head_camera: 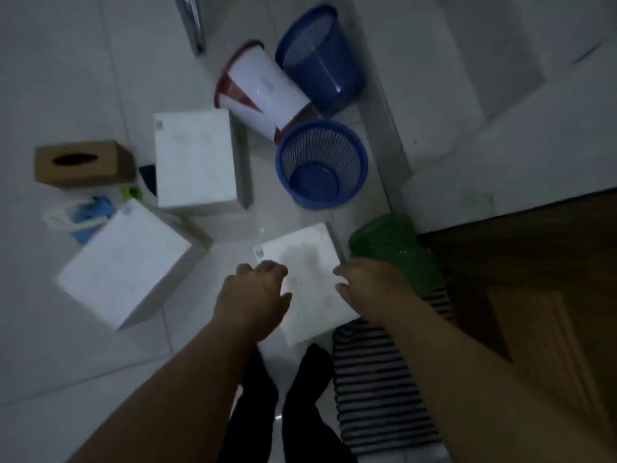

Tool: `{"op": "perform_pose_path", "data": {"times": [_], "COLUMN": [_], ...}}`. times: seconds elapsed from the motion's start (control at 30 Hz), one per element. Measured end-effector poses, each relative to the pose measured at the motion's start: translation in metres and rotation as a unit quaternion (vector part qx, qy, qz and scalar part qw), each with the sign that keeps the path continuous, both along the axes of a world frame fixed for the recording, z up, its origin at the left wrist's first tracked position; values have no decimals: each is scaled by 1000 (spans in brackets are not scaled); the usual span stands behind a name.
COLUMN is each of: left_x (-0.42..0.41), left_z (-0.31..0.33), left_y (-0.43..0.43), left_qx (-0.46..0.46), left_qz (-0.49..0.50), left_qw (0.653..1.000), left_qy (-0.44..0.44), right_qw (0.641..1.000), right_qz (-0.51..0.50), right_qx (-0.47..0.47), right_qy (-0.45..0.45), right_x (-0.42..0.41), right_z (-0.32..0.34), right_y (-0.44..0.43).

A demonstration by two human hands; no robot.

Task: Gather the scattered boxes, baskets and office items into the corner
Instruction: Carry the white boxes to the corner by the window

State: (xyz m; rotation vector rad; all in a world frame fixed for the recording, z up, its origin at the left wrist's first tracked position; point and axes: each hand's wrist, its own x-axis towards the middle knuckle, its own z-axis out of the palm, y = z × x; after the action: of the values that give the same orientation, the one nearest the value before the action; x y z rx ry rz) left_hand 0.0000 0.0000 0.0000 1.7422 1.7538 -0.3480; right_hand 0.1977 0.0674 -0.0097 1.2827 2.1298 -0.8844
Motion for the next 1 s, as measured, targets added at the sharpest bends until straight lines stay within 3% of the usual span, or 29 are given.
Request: {"op": "perform_pose_path", "data": {"times": [0.23, 0.37, 0.47, 0.77, 1.0], "left_x": [25, 33, 37, 22, -9], "left_z": [-179, -255, -282, -260, -115], "left_y": [-12, -32, -52, -43, -22], "left_qx": [-82, -171, -170, -21, 16], "left_qz": [36, 74, 74, 163, 193], "left_qw": [996, 982, 981, 983, 979], "left_qy": [29, -30, -61, -78, -68], "right_qw": [998, 992, 992, 984, 971], "right_qz": [17, -27, -59, -157, -221], "right_qx": [-31, -83, -100, -52, 85], "right_qy": [-57, -91, -39, 63, 44], "right_x": [6, 23, 29, 10, -41], "right_z": [-184, -243, -266, -237, -108], "right_y": [2, -13, -31, -36, -38]}}
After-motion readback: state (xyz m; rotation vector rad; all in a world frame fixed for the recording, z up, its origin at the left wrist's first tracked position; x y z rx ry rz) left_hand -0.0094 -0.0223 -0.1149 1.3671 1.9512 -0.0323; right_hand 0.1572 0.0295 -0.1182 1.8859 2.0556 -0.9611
